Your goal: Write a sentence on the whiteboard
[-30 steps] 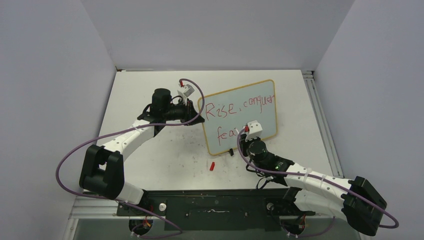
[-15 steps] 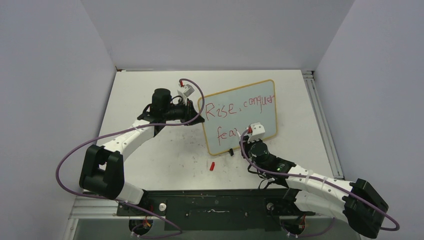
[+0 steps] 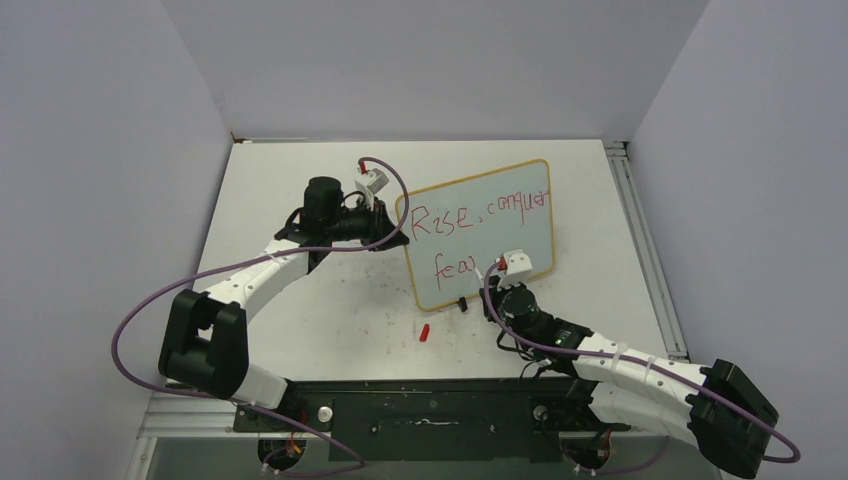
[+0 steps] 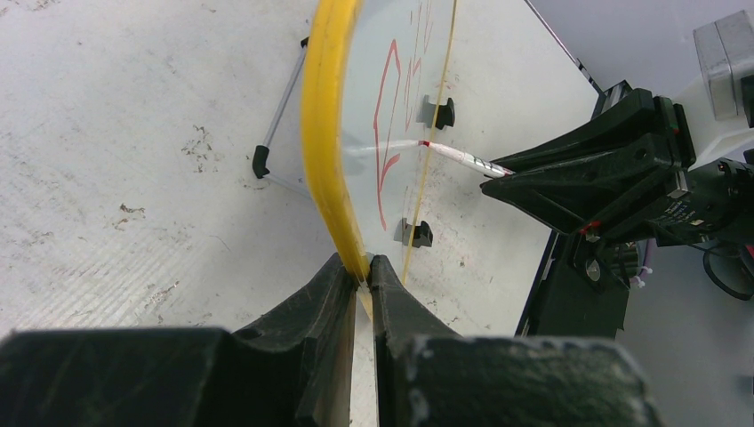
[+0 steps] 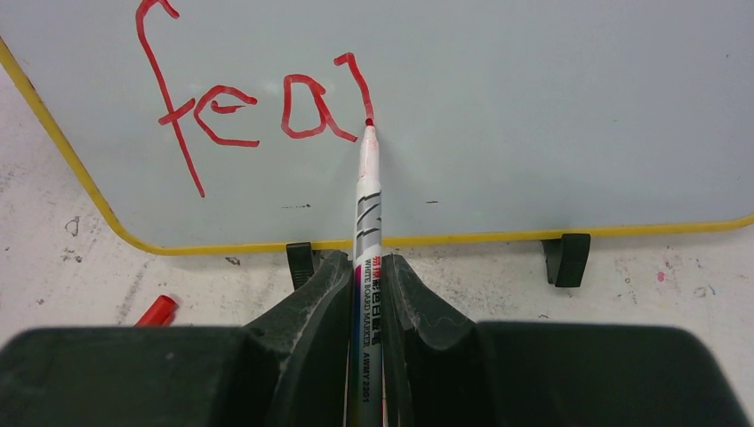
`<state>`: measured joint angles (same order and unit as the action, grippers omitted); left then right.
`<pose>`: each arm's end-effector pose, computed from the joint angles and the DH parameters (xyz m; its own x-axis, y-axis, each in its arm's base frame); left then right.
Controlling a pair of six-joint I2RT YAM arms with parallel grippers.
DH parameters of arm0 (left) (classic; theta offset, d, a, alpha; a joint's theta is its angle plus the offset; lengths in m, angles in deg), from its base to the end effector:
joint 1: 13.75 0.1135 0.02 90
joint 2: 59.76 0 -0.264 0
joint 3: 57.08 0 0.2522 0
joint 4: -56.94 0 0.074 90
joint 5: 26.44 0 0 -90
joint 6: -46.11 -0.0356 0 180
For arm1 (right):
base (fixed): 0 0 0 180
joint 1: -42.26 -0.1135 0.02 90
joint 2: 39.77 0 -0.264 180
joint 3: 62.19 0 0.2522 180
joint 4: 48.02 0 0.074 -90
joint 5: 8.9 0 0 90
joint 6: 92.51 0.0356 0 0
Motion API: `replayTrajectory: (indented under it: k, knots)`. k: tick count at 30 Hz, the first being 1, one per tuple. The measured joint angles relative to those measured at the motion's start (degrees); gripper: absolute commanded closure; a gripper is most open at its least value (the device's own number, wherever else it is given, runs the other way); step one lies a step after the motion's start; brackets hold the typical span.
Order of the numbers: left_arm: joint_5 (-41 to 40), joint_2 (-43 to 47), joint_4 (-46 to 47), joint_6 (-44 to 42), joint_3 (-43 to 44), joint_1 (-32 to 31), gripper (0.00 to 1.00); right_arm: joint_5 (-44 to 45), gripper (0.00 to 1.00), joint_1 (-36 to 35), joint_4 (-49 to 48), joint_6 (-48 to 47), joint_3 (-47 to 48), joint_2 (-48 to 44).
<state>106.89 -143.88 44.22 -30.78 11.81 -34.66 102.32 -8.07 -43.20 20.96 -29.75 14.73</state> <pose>0.2944 -0.1386 0.2630 -0.6137 0.0579 -0.7874 0.7050 0.4890 -0.5136 0.1351 0.1427 0.1852 -0.4684 0.0168 -0.8833 -0.3542 0.9124 0.2051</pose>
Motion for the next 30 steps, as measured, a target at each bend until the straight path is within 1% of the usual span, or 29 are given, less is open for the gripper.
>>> replayTrajectory:
  k: [15, 30]
  knots:
    - [0.28, 0.00, 0.00, 0.02, 0.00, 0.00, 1.00, 0.52, 0.95, 0.00, -0.04, -0.83, 0.00, -0.55]
    - [0.15, 0.00, 0.02, 0.02, 0.00, 0.00, 1.00, 1.77, 0.95, -0.02, -2.38, -2.97, 0.00, 0.57]
